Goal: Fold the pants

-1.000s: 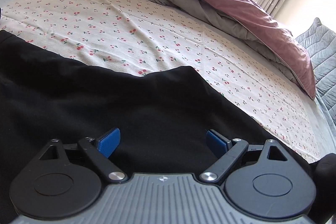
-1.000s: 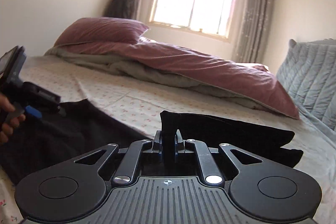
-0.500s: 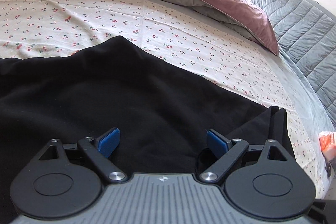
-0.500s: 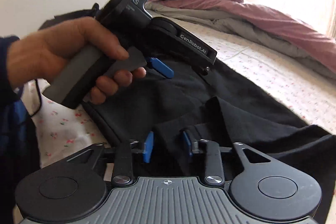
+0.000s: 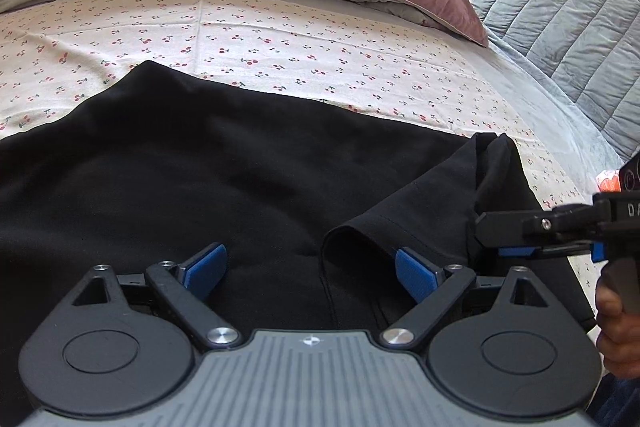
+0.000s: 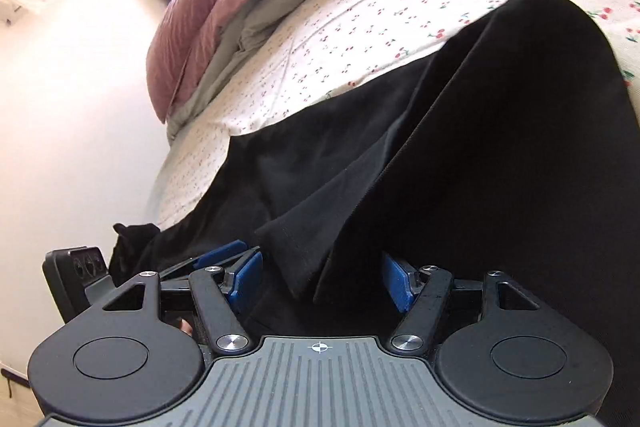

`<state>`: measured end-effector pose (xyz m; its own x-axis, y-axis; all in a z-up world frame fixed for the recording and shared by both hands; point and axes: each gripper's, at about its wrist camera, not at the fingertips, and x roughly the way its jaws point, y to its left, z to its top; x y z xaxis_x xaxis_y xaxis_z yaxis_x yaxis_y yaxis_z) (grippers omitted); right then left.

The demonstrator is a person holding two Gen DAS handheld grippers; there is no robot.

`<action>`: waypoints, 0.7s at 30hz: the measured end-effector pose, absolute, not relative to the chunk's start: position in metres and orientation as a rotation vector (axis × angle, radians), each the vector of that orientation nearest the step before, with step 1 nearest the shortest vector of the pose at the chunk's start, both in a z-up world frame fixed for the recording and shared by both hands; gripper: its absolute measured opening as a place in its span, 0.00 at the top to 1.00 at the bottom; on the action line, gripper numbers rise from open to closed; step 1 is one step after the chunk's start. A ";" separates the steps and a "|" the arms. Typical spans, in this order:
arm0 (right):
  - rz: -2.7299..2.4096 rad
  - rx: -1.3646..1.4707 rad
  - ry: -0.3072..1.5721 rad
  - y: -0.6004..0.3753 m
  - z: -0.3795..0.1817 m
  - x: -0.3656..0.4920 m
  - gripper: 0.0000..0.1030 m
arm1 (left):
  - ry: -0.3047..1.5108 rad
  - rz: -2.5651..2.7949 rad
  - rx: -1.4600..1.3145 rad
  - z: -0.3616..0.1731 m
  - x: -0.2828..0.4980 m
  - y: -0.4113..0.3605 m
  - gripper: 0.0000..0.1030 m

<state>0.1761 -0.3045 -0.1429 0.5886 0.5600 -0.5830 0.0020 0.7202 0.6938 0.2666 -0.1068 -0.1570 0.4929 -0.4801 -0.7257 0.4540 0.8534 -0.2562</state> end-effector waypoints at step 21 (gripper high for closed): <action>0.198 0.656 0.982 -0.339 -0.130 0.166 0.25 | 0.814 -0.479 0.131 -0.165 0.283 -0.148 0.00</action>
